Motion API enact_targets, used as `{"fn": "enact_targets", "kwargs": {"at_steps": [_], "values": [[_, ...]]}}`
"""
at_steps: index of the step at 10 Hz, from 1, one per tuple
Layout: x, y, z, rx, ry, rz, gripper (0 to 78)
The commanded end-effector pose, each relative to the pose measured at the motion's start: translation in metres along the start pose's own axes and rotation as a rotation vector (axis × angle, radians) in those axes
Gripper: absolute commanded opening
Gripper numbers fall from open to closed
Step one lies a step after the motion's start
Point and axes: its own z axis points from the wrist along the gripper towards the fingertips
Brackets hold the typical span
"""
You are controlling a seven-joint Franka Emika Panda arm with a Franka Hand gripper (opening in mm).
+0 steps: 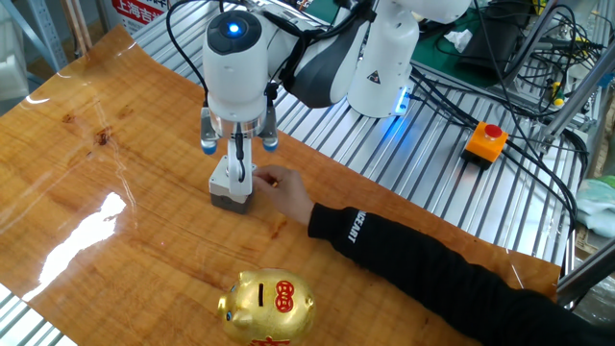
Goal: Drop coins into a piggy bank
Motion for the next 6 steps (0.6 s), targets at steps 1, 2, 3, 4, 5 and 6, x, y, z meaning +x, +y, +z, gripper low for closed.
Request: {"fn": "enact_targets", "kwargs": {"at_steps": [1, 2, 3, 4, 5, 6], "values": [[-0.0006, 0.0006, -0.0015, -0.002, -0.003, 0.005, 1.2], [-0.0006, 0.0006, -0.0015, -0.002, -0.003, 0.005, 1.2], [-0.0006, 0.0006, -0.0015, -0.002, -0.003, 0.005, 1.2], [-0.0006, 0.0006, -0.0015, -0.002, -0.003, 0.005, 1.2], [0.0054, 0.0007, -0.0058, -0.018, 0.016, 0.008, 1.2], [0.0056, -0.0010, -0.0100, -0.017, 0.015, 0.009, 1.2]]}}
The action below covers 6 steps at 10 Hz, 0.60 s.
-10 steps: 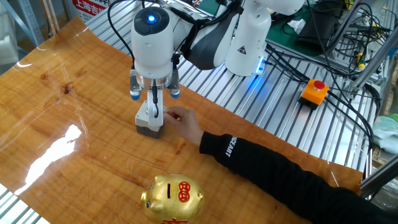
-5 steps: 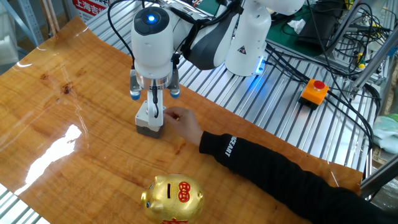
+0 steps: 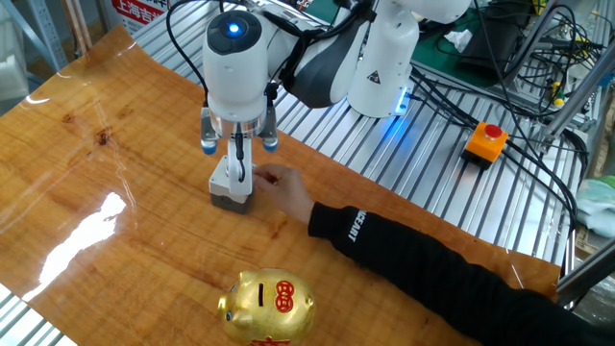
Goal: Drop coins into a piggy bank
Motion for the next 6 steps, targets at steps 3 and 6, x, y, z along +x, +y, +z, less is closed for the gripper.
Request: {"fn": "enact_targets", "kwargs": {"at_steps": [3, 6], "values": [[0.004, -0.002, -0.014, -0.023, 0.024, 0.024, 1.2], [0.005, 0.009, -0.026, -0.020, 0.023, 0.072, 1.2]]}}
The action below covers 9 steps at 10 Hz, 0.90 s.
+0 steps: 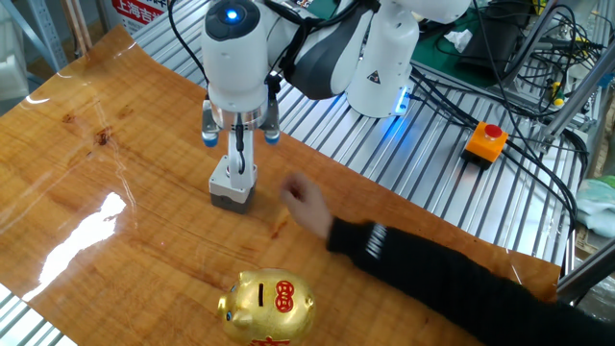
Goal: Drop coins into a piggy bank
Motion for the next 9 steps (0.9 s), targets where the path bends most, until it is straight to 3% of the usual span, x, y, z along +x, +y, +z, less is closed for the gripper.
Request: {"fn": "enact_targets", "kwargs": {"at_steps": [1, 3, 9], "values": [[0.001, 0.013, -0.015, 0.000, -0.003, 0.050, 1.2], [0.005, 0.020, -0.024, 0.000, -0.002, 0.052, 1.2], [0.015, 0.037, -0.027, 0.000, -0.002, 0.060, 1.2]]}}
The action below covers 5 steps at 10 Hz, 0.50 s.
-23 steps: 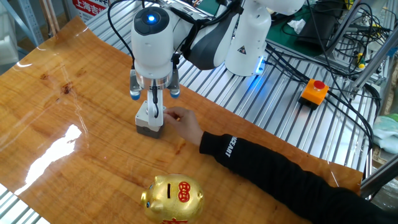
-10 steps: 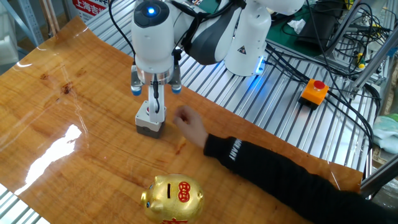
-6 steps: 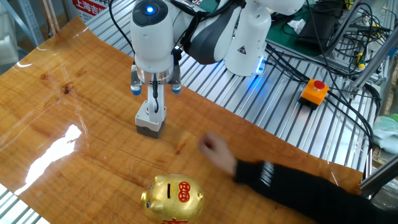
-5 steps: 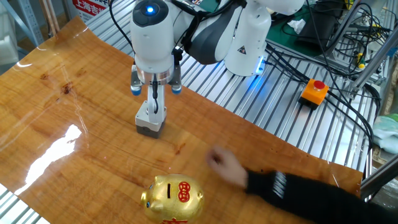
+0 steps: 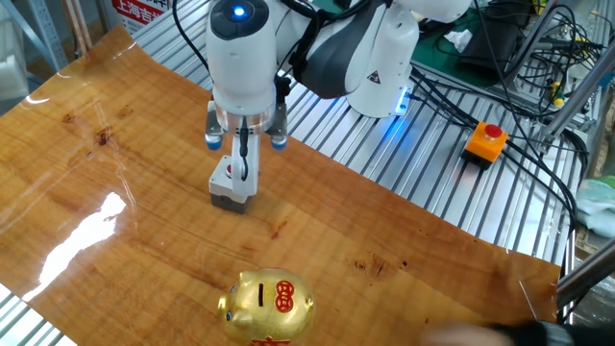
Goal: Drop coins into a piggy bank
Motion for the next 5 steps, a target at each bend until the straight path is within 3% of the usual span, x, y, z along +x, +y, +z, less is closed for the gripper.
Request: {"fn": "enact_targets", "kwargs": {"at_steps": [1, 5], "values": [[0.0057, 0.0059, -0.0020, -0.002, -0.001, 0.001, 1.2], [0.0085, 0.0067, -0.0018, 0.004, -0.005, 0.009, 1.2]]}}
